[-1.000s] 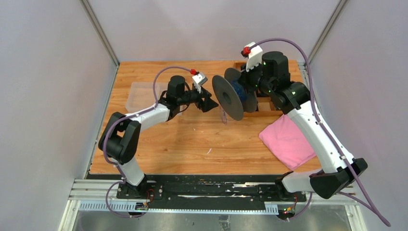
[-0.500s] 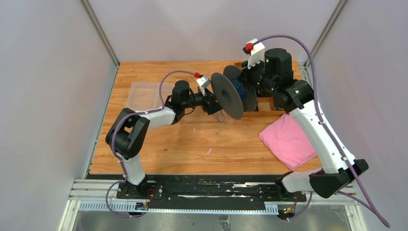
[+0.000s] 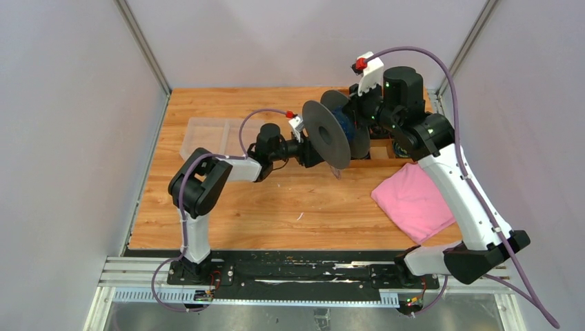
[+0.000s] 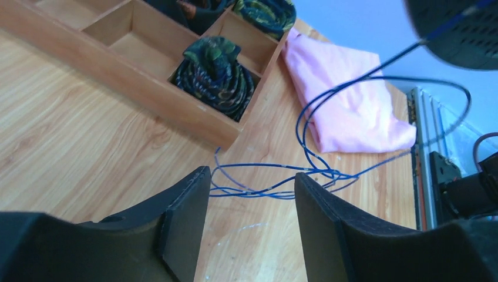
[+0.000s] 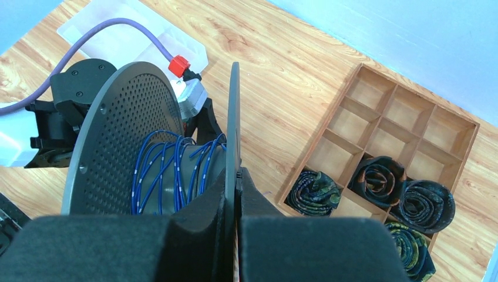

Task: Wrap the cables
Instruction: Wrap the cable around the cable reel.

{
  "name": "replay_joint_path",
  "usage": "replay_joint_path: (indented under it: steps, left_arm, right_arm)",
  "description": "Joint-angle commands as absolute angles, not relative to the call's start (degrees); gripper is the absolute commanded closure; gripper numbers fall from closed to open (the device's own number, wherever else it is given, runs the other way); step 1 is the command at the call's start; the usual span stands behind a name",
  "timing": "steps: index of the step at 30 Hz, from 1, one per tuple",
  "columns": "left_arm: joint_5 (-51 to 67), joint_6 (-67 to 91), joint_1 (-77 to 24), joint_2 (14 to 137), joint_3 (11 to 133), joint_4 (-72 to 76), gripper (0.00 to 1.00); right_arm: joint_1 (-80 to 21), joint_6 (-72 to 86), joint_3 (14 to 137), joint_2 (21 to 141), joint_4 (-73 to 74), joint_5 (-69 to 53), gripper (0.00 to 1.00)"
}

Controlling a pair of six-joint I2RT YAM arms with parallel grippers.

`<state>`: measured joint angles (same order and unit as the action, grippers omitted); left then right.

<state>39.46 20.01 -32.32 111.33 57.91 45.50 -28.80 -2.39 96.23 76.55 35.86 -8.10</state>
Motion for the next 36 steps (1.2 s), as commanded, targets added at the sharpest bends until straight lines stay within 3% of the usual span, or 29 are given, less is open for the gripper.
replay_joint_path:
  steps: [1, 14, 16, 21, 24, 27, 36]
  left_arm:
    - [40.45, 22.68, -33.02, 111.58, 57.97, 53.17, 0.4]
    - [46.2, 13.4, -34.19, 113.46, 54.94, 58.11, 0.29]
    - [46.59, 13.5, -34.19, 114.23, 55.62, 58.39, 0.37]
    - [47.43, 13.92, -34.29, 114.41, 54.99, 58.85, 0.73]
    - [47.4, 8.45, -34.27, 110.62, 53.24, 49.8, 0.92]
    - [46.03, -1.82, -34.2, 104.87, 51.45, 34.47, 0.99]
    - [35.96, -34.14, -36.26, 93.13, 55.57, -14.95, 1.0]
  right_arm:
    - [-28.22, -0.97, 98.62, 74.94, 32.87, -9.47, 0.99]
    - [-28.04, -1.49, 100.74, 75.26, 34.09, -9.73, 0.99]
    - [-27.91, -1.58, 100.57, 75.1, 34.06, -9.64, 0.99]
    - [-27.22, -2.11, 100.44, 74.67, 34.1, -8.65, 0.99]
    - [-26.86, -3.15, 100.81, 74.48, 34.22, -6.33, 0.99]
    - [-26.3, -4.36, 101.36, 74.12, 34.45, -2.79, 0.99]
    - [-22.81, -6.38, 106.65, 75.75, 33.91, 4.22, 0.99]
